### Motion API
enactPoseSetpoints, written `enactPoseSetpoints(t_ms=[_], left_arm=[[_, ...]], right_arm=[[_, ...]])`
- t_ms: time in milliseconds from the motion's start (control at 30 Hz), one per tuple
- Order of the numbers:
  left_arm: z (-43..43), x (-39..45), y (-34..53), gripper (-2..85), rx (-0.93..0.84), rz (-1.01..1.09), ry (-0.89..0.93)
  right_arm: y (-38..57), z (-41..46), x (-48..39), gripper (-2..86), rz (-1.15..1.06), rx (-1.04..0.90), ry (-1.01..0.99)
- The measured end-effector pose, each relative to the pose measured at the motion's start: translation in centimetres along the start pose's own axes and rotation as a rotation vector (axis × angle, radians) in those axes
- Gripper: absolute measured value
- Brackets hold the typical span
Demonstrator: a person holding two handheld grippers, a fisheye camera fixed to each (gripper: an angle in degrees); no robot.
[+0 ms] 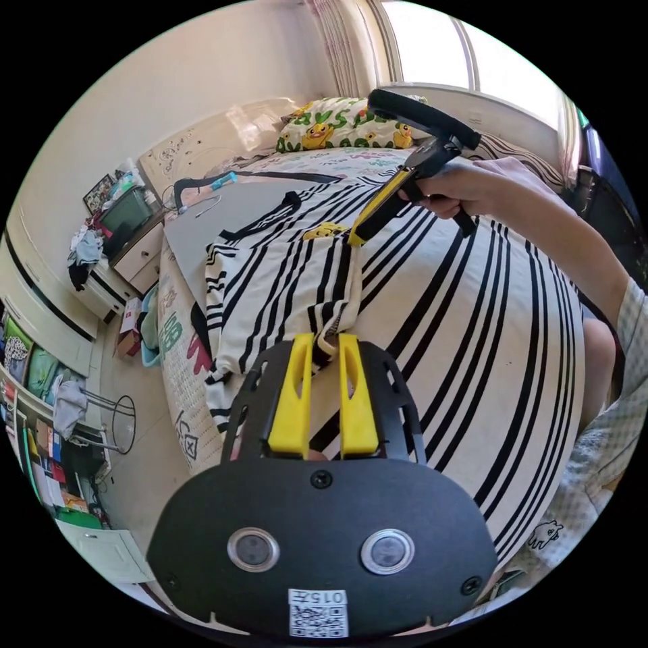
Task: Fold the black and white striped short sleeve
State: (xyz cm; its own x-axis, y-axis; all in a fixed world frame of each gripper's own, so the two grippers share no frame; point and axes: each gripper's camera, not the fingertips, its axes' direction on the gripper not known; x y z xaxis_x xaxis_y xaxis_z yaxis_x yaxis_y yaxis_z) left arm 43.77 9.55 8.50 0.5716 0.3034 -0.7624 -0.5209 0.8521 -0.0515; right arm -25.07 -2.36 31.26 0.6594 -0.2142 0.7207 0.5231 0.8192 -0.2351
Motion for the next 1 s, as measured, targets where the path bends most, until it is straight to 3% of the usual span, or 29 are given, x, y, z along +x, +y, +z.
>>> enactPoseSetpoints(t_ms=[133,300,533,633,733,867,1000], left_arm=[[-2.9,-4.5,2.9,1.6,0.112,-0.115,0.092],[-7.6,-12.7,10.6,0.7,0.305,-0.344,0.047],[-6.0,-21.1,23.1,0.2,0.33,-0.561,0.033],[-3.9,-22.8,26.7,1.1,0.309,-0.609,0.101],[-3.9,-23.0,30.2,2.8,0.317,-0.64,0.108],[-8.6,-19.5,34.9,4.0,0.361,-0.569,0.124],[-14.2,-13.9,39.0,4.3,0.399,-0.515,0.126]], right_arm=[[-2.3,-2.2,-1.5,-0.7,-0.009,0.082,0.061],[-9.4,-5.2,-7.2,-0.9,-0.084,0.281,-0.008],[-21.3,4.7,-23.2,0.2,-0.367,0.24,0.152],[-22.9,10.4,-25.5,3.0,-0.354,0.179,0.151],[-21.8,11.1,-24.5,12.4,-0.358,0.148,0.069],[-15.1,4.0,-20.7,12.7,-0.389,0.197,-0.125],[1.1,-8.1,-13.9,10.9,-0.382,0.309,-0.249]])
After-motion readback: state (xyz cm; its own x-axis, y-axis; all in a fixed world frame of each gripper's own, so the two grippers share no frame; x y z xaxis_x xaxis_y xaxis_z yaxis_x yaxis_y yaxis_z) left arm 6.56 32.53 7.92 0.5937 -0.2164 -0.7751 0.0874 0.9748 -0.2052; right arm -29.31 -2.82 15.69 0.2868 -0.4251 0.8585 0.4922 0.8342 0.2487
